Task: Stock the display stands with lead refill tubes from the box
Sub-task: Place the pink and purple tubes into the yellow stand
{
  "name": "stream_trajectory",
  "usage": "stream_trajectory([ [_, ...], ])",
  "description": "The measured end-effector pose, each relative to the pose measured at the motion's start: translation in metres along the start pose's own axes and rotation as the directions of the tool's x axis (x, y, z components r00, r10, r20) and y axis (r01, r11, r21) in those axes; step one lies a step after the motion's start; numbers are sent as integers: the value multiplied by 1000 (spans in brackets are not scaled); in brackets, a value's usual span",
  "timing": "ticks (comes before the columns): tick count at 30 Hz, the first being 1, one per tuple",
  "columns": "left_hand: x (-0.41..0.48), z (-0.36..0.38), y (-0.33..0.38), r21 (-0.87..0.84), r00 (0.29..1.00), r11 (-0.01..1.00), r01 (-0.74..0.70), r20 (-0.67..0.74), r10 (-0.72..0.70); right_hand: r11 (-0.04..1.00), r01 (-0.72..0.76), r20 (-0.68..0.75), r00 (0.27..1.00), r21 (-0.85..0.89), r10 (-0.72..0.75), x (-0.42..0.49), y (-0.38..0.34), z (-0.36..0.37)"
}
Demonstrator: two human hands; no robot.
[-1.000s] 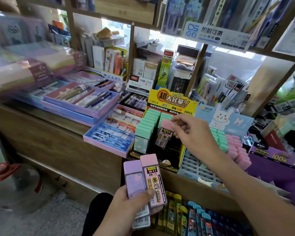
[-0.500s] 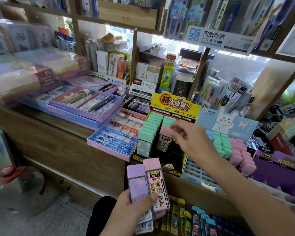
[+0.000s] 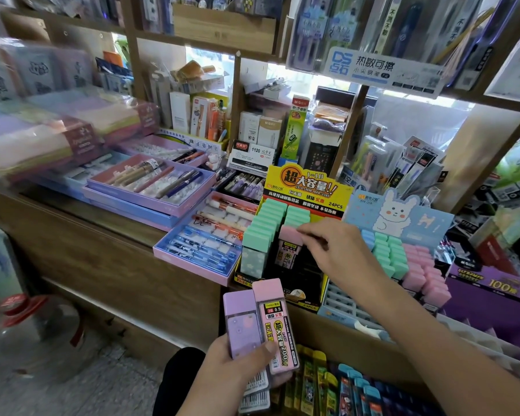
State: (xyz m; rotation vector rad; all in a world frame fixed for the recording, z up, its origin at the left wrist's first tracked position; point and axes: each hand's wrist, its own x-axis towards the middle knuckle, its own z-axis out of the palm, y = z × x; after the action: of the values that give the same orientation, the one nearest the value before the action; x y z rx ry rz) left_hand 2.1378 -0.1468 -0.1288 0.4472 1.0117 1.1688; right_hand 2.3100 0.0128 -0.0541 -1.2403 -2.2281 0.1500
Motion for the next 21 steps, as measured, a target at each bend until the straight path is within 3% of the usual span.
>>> stream_trajectory([
  [5, 2, 0, -2, 34, 1000, 999, -19, -7, 19, 977, -93, -39, 994, 193, 102, -14, -8, -3],
  [8, 2, 0, -3, 80, 999, 996, -34, -19, 36, 910, -205, 113, 978, 360, 175, -25, -18, -4],
  [13, 0, 3, 0, 154, 999, 987, -34, -26, 38, 837, -318, 342, 924, 445, 170, -38, -26, 0],
  [21, 1, 1, 0, 166, 997, 984, -63, 47, 56, 745, -422, 434, 879, 516, 197, -44, -24, 11],
])
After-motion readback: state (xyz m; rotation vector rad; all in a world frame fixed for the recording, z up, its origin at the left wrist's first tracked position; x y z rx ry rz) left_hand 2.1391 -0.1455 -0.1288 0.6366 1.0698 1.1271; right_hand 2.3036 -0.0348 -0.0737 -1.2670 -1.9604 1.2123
